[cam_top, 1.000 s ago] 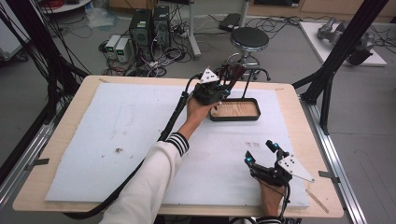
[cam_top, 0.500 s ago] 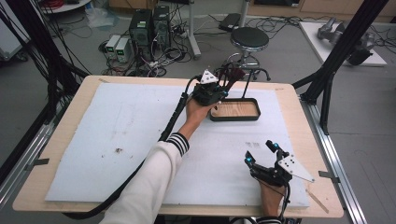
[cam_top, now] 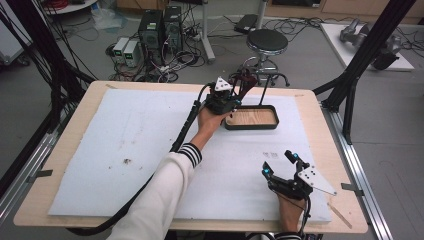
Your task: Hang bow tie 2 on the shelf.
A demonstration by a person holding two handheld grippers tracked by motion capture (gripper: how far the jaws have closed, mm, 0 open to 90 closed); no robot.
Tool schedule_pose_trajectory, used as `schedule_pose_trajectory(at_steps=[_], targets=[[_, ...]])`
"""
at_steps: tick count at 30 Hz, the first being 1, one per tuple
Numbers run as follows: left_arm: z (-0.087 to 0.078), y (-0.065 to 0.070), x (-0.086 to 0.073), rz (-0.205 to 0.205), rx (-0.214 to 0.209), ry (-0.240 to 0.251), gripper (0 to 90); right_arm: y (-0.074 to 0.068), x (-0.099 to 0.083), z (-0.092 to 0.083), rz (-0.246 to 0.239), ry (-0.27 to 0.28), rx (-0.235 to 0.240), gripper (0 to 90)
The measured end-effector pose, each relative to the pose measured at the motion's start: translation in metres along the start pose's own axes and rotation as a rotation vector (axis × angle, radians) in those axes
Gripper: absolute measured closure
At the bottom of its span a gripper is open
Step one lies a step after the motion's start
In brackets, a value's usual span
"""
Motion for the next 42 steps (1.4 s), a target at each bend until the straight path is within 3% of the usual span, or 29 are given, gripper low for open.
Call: schedule_pose_trajectory(at_steps=[12, 21, 27, 36, 38, 42], targets=[[-0.001, 0.004, 0.001, 0.012, -0.020, 0.012, 76.8, 0.000, 0.000, 0.000, 0.000, -0.003, -0.001, 9.4], [-0.005, 0.006, 0.006, 0.001, -0.049, 0.058, 38.7, 0.000, 0.000, 0.000, -0.002, -0.003, 0.000, 9.3], [-0.013, 0.010, 0.005, 0.026, -0.074, 0.083, 33.2, 0.000, 0.000, 0.000, -0.001, -0.003, -0.001, 9.3], [-0.030, 0.017, 0.002, 0.054, -0.179, 0.131, 21.0, 0.000, 0.000, 0.000, 0.001, 0.000, -0.001, 9.4], [-0.037, 0.020, -0.002, 0.043, -0.216, 0.135, 16.2, 0.000, 0.000, 0.001, -0.002, 0.001, -0.001, 9.3], [-0.061, 0.023, -0.010, 0.072, -0.253, 0.166, 11.5, -0.001, 0.000, 0.001, -0.014, -0.004, -0.001, 9.4]])
Point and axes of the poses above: each handheld gripper's, and its own axes: z roughly forward along the jaws, x roughly out of its top, y roughly to its right, the point moved 5 cm from there along z, roughly forward along the jaws, and after that the axes turned 4 degrees about z, right-handed, at the moved point
